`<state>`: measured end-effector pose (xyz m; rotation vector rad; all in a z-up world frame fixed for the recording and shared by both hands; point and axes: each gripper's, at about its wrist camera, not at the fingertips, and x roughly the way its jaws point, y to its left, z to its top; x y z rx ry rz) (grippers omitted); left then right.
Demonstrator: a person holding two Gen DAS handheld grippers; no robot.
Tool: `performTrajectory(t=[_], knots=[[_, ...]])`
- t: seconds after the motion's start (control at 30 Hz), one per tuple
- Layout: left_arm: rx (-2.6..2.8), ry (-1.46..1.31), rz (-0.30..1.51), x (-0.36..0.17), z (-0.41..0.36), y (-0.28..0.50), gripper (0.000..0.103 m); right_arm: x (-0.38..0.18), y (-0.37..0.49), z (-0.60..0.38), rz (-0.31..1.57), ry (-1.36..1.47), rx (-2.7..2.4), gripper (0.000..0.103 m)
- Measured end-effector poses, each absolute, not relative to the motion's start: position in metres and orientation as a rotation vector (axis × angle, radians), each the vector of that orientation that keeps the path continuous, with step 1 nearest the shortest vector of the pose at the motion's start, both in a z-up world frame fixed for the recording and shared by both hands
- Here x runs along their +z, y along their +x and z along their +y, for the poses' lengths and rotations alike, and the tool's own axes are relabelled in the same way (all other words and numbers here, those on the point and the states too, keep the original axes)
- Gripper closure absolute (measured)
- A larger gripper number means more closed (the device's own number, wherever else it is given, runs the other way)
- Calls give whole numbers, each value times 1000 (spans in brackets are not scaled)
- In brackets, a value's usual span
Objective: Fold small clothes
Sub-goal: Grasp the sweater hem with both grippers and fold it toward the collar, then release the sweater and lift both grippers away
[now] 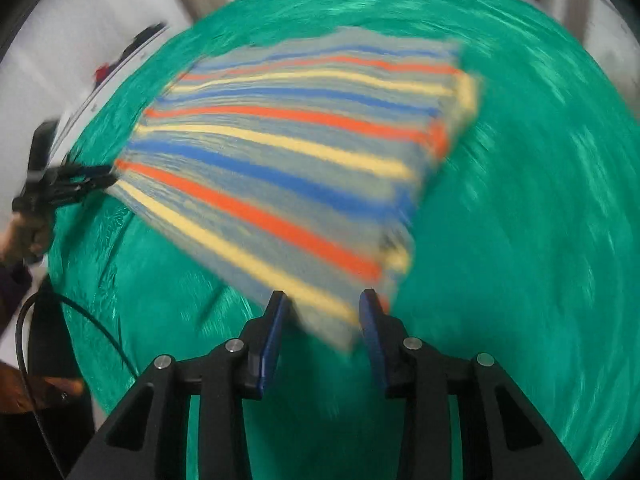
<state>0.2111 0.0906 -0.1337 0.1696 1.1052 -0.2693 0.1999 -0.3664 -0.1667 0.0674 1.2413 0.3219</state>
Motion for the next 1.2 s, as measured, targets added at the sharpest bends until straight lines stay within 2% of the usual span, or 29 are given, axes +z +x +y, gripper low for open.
performTrajectory(t=[0.07,0.1,0.13,0.17,0.23,0.43,0.77,0.93,1.13,1.2], knots=[[-221,158,1048,-117,90,196,37,-157,181,-375,1191,106,290,61],[-205,163,1012,-109,87,187,22,-152,169,-380,1159,124,275,57],[-190,171,973,-101,82,178,15,-148,160,-384,1133,138,265,48],[-182,181,949,-96,76,170,14,-145,148,-388,1097,155,249,42],[-169,200,942,-94,68,168,14,-144,131,-395,1059,179,225,39],[-151,256,940,-93,41,181,14,-144,106,-409,1025,257,180,39],[-170,329,900,-94,-7,185,14,-131,115,-403,954,229,195,38],[-278,383,870,-113,-66,187,14,-122,125,-404,902,235,269,37],[-501,538,808,-150,-172,180,14,-114,135,-422,868,281,298,34],[-540,566,800,-161,-199,179,17,-114,144,-431,870,323,318,33]])
